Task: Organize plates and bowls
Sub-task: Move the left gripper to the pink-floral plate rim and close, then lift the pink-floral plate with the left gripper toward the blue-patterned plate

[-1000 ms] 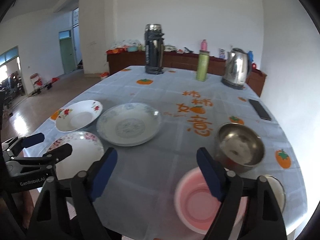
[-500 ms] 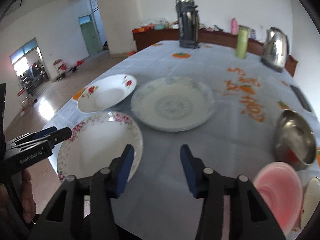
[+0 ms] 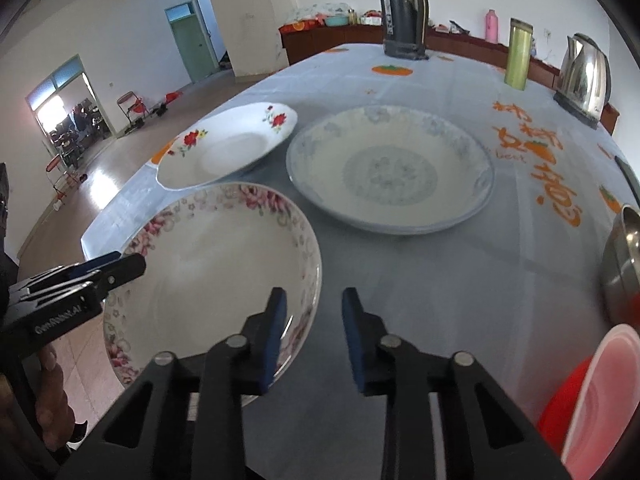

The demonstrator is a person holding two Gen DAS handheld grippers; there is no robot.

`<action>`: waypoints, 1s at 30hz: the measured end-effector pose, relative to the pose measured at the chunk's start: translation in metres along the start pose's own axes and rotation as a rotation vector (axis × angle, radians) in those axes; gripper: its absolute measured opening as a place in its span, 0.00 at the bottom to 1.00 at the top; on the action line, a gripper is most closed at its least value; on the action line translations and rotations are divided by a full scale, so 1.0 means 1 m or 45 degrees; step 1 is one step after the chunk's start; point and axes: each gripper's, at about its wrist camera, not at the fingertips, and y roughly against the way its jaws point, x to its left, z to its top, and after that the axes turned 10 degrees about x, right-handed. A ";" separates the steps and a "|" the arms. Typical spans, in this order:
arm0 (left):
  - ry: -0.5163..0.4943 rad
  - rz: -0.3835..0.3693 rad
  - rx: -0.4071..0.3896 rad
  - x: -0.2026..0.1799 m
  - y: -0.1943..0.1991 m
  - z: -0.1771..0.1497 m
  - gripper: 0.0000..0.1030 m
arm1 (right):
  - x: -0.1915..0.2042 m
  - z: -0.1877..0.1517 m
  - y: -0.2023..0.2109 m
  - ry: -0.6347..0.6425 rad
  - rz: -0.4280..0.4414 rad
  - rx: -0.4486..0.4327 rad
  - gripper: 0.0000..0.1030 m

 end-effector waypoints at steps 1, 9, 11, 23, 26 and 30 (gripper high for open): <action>-0.003 -0.010 0.019 -0.001 -0.003 -0.001 0.28 | 0.001 -0.001 -0.002 0.005 -0.002 0.012 0.19; -0.026 0.026 -0.013 -0.008 -0.004 -0.007 0.27 | 0.009 -0.006 -0.006 0.071 -0.018 -0.004 0.13; -0.033 0.037 -0.021 -0.010 -0.003 -0.008 0.27 | 0.011 -0.007 -0.006 0.088 -0.039 -0.010 0.14; -0.062 0.049 -0.079 -0.015 -0.001 -0.012 0.26 | 0.008 -0.013 -0.003 0.089 -0.043 -0.039 0.15; -0.071 0.056 -0.104 -0.018 0.003 -0.011 0.26 | 0.007 -0.015 0.001 0.083 -0.043 -0.055 0.15; -0.085 0.058 -0.132 -0.023 0.007 -0.009 0.26 | 0.005 -0.016 0.008 0.080 -0.045 -0.092 0.15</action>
